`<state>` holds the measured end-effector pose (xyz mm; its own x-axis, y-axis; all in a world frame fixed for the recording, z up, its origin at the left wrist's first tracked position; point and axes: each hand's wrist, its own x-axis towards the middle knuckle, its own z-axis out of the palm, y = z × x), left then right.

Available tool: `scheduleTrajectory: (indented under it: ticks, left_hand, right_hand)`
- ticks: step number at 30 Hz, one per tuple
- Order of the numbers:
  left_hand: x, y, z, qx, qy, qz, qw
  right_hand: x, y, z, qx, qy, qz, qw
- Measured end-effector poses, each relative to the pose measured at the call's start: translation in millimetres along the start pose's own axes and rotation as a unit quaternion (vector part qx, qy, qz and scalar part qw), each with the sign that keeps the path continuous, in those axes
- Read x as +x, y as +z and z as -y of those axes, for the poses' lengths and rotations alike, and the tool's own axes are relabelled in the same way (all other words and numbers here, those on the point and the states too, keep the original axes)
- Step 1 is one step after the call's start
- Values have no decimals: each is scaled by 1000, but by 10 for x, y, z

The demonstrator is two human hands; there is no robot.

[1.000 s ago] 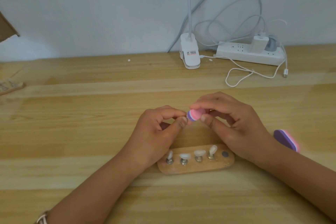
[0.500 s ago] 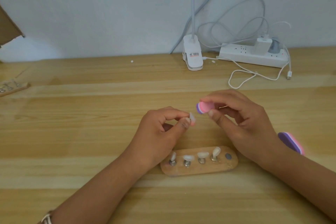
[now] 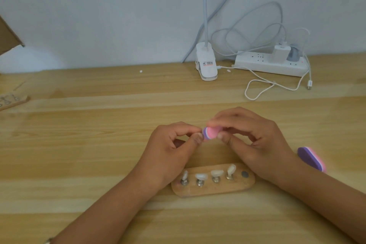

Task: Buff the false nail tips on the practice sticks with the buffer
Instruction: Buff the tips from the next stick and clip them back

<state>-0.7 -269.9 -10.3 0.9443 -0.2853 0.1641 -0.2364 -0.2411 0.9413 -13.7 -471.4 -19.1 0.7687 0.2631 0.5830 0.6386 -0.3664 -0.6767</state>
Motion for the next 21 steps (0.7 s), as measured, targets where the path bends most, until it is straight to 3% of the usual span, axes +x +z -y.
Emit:
scheduleTrajectory:
  ticks: [3, 7, 10, 14, 18, 21]
  left_hand:
    - [1, 5, -8, -4, -4, 1, 1000]
    - [0, 6, -8, -1, -7, 0, 1000]
    - [8, 11, -21, -12, -10, 6, 1000]
    - [-1, 10, -14, -15, -6, 0, 1000]
    - [-13, 9, -26, -29, -14, 8, 999]
    - [-18, 11, -23, -26, -13, 5, 1000]
  right_hand:
    - [-19, 32, 13, -22, -36, 24, 999]
    - [-2, 0, -11, 10, 13, -3, 1000]
    - [-27, 27, 16, -8, -32, 26, 999]
    - [15, 7, -33, 19, 31, -4, 999]
    - [-12, 39, -7, 7, -16, 24, 1000]
    - [14, 12, -33, 36, 38, 3, 999]
